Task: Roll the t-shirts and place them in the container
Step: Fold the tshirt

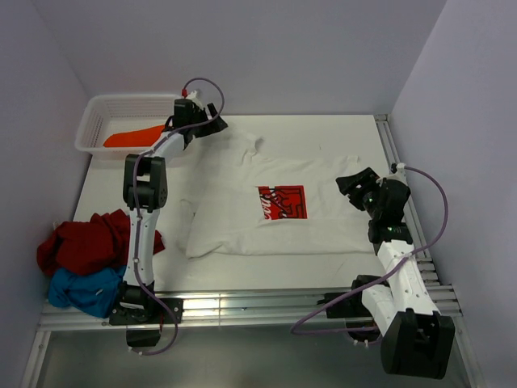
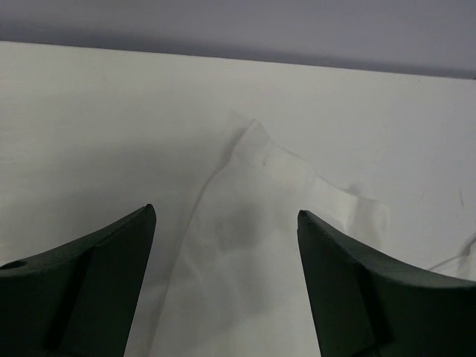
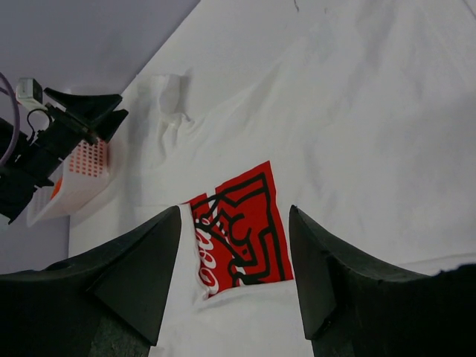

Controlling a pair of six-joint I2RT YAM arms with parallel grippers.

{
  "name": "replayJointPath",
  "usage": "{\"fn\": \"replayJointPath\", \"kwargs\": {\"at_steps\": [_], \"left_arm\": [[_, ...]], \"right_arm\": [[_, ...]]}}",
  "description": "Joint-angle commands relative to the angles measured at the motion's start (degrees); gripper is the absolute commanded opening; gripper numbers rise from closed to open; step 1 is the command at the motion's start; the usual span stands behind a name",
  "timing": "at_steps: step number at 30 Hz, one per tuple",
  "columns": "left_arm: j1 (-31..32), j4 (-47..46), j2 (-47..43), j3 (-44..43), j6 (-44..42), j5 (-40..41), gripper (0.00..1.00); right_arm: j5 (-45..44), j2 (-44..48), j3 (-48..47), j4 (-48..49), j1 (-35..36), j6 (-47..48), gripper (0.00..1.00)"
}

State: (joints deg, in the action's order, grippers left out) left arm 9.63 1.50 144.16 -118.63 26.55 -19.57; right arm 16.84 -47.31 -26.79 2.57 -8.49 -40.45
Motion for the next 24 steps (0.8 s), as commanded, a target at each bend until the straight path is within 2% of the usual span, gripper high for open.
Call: {"fn": "replayJointPath", "kwargs": {"at_steps": [1,4,11,16,19,23,24], "left_arm": [[0.13,-8.78,1.56,-3.27,4.89,-1.69,0.81],[0.39,-9.4,4.55,-6.78,7.28,-2.14,0.78],[1.27,-13.26,8.68,-10.48,9.58,-0.73,0.77],[1.27,-12.83,11.05,-14.69,11.07,-1.34,0.67],[1.27,-11.78,12.46,-16.63,12.56,-2.05,0.65],[1.27,-11.17,12.9,-16.46,14.41,-1.7,0.61],[1.27,-10.82,12.99,-16.81,14.67,-1.35,0.57]], "right_arm": [[1.88,-1.81,-2.31,2.35,0.32,-0.42,0.67],[2.58,-2.61,-2.66,2.44,0.23,-0.6,0.66],[3.37,-2.79,-3.01,2.0,0.23,-0.51,0.66],[3.46,-3.66,-3.45,1.56,0.23,-0.42,0.66],[4.08,-4.89,-3.71,1.74,0.23,-0.69,0.66],[4.51,-6.04,-4.24,1.47,0.23,-0.77,0.65],[4.6,-6.3,-4.24,1.39,0.23,-0.77,0.65]]}}
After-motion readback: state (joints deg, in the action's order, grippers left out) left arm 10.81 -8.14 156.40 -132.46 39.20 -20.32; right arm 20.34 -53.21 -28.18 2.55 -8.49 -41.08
